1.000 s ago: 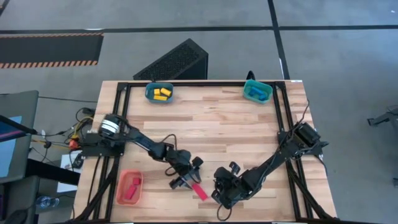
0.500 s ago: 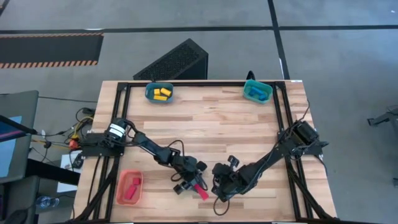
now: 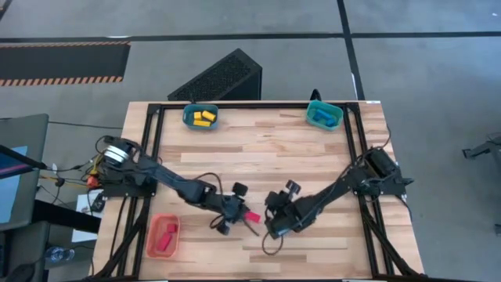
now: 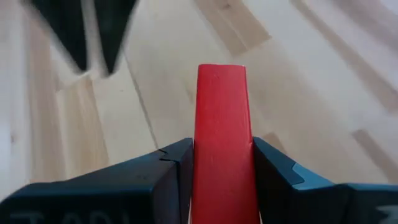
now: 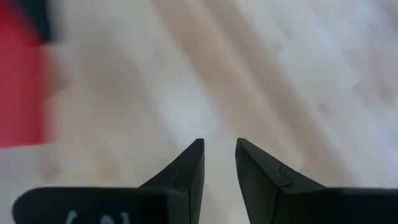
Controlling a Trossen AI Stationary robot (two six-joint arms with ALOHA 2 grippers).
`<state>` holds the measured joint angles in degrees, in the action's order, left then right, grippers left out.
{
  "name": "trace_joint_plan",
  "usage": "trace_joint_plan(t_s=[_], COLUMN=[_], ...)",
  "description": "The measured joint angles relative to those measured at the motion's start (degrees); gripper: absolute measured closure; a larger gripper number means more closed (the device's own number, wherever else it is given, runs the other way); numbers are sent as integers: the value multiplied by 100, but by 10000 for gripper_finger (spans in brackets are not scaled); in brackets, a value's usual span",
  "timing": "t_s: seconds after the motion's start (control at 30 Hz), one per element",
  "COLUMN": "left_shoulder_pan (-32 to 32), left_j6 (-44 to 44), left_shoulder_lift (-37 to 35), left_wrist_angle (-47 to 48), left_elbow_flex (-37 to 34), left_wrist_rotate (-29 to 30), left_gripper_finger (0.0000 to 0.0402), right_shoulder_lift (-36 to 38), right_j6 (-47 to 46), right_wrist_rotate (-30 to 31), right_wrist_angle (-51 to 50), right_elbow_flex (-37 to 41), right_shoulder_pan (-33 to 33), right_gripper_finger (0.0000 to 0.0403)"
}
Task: Sort & place blocks by color
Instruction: Put the red block into the orange bin
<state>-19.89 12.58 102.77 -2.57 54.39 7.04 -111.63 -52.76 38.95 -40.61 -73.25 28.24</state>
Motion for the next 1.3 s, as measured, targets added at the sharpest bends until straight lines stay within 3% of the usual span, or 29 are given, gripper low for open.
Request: trace_joint_plan(t_s=[0.17,0.27,0.37,0.5,0.63,0.83,1.1,1.3], left_shoulder_pan=[-365,-654,-1053,-1678,-2275,-3216,-4188,-4827], left_j6=[-787,-1555,-2763,-3714,-4545,-6170,-7540,-8736], left_shoulder_lift=[-833,-1390,-1836,-2223,-2436,-2742,-2905,-2894], left_wrist_angle=[567,1096,2018,2747,3265,4075,4156,5096], left_elbow_flex=[-561,-935,-1016,-999,-994,-996,-987,-712], left_wrist_rotate=[555,1174,1993,2272,2137,1054,525,544], left_gripper_finger=[301,300,301,298,295,294,299,299], right_shoulder_lift=[0,0,-2,-2,-2,-2,-2,-2], right_j6=[504,782,970,1040,1391,1967,2706,2776], right_wrist_rotate=[169,179,232,392,317,-150,-458,-460], right_wrist_angle=[-56,-94,-62,15,462,1490,2511,2846], right_elbow_flex=[0,0,0,0,2,2,2,2], right_shoulder_pan=[-557,-882,-1198,-1629,-1991,-2237,-2239,-2239], right_gripper_finger=[290,290,290,290,290,290,290,290])
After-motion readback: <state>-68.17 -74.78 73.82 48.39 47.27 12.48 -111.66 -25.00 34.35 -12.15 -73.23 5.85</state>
